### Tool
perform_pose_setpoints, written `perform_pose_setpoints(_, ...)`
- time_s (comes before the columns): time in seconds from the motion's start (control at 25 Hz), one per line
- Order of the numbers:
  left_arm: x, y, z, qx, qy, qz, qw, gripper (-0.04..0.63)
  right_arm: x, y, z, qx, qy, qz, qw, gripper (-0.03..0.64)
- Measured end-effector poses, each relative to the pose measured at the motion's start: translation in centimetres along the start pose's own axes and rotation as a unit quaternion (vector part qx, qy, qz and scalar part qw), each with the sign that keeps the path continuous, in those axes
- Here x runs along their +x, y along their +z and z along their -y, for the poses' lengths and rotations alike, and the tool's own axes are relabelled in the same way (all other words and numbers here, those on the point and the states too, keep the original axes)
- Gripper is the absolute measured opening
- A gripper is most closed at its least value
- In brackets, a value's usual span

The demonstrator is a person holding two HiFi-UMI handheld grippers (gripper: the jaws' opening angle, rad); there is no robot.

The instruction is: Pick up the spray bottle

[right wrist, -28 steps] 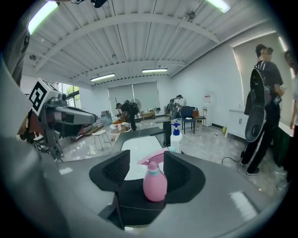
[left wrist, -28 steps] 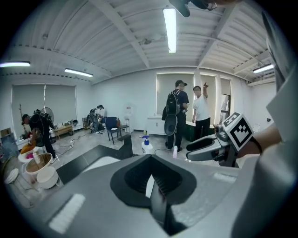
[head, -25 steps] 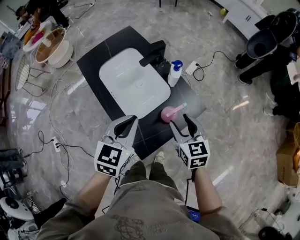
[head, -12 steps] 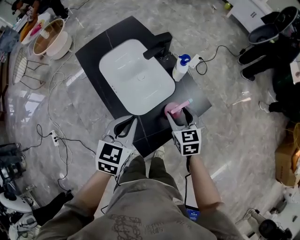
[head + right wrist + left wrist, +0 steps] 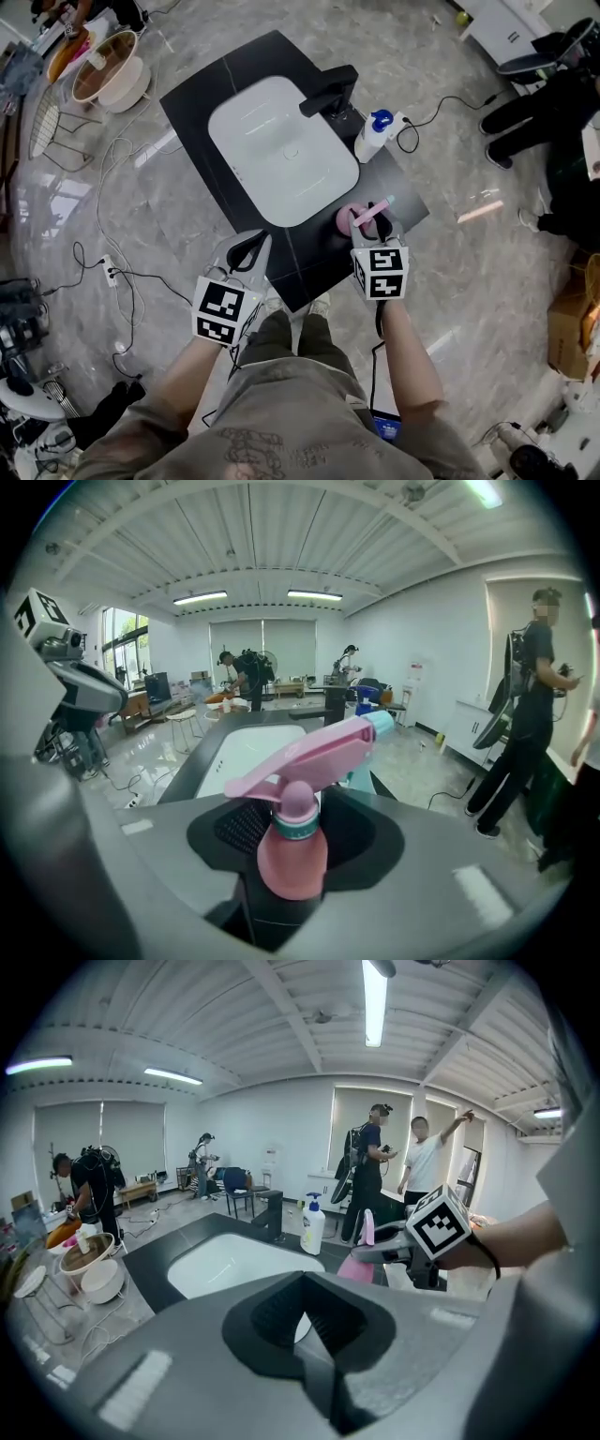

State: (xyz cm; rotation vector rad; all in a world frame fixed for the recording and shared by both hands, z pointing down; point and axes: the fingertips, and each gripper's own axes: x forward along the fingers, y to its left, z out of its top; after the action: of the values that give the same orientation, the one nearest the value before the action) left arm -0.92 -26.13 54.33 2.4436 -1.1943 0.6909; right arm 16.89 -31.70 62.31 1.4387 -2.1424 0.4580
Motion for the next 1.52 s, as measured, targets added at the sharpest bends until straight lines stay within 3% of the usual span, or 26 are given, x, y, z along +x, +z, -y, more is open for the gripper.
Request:
perform_pose_setpoints(0.4, -2.3, 2.0, -0.3, 0.011, 0.008, 0.029, 0.9995, 0.001, -4.1, 5.1, -0.2, 0.000, 0.002, 0.044, 0.999, 0.178)
perform_pose_setpoints(0.76, -5.8, 8.7, -0.4, 0.042, 0.014, 0.098, 0.9942, 0.000, -11.5, 12.3, -2.2, -0.046, 0.016, 0.095, 0.994, 0.178)
perform_pose_setpoints(1.08, -10.1, 14.8, 1.5, 0.081, 0.010, 0.168, 0.9824, 0.000, -18.5, 17.9, -4.3, -0.052, 0.033, 0.170, 0.984, 0.178)
perform_pose_setpoints(1.28, -12.1, 16.9, 2.5, 0.091, 0.006, 0.195, 0.9766, 0.000, -22.2, 19.7, -5.1, -0.049, 0.041, 0.204, 0.977, 0.178)
perform_pose_setpoints(1.52, -14.0, 17.5, 2.8, 0.092, 0.007, 0.200, 0.9755, 0.001, -24.8, 20.0, -6.2, -0.058, 0.050, 0.214, 0.974, 0.178)
